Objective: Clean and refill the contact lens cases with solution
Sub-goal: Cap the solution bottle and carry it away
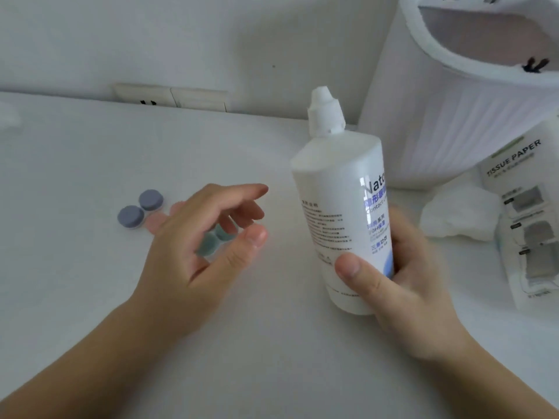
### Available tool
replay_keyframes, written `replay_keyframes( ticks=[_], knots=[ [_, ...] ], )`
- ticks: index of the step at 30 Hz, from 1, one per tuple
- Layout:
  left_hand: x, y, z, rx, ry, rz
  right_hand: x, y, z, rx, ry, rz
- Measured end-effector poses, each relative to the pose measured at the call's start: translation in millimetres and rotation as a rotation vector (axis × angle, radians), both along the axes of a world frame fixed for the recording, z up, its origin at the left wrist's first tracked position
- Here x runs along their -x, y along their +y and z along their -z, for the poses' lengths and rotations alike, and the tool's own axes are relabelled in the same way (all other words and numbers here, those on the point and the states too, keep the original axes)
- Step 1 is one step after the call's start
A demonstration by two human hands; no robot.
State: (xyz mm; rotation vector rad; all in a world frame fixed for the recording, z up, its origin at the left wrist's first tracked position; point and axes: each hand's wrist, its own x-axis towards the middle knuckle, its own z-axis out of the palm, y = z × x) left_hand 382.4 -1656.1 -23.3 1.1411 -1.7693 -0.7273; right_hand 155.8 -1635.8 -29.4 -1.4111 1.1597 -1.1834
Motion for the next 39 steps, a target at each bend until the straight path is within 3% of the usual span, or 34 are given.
replay_keyframes(
  ticks=[2, 6, 13, 20, 30, 34, 39],
  knots=[
    [4, 0, -9, -0.057, 0.031, 0.007, 2, 0, -8, -0.078, 0.004, -0.011],
    [17, 12, -52, -0.359, 0.217, -0.048, 13, 9, -50, -0.268, 0.027, -0.028],
    [34, 60, -141, -0.579, 0.239, -0.116, 58, 60, -148, -0.386, 0.019, 0.009],
    [33, 73, -165, -0.579, 0.322, -0.169, 75, 105, -177, -0.357, 0.076, 0.223],
    [62, 53, -168, -0.580, 0.280, 0.115, 102, 180, -178, -0.364, -0.014, 0.620],
    [120, 70, -168, -0.600, 0.204, 0.267, 136, 231, -179, -0.310, -0.056, 0.800],
    [250, 115, -182, -0.609, 0.147, 0.438, 209, 328, -181, -0.269, -0.069, 1.038]
  ],
)
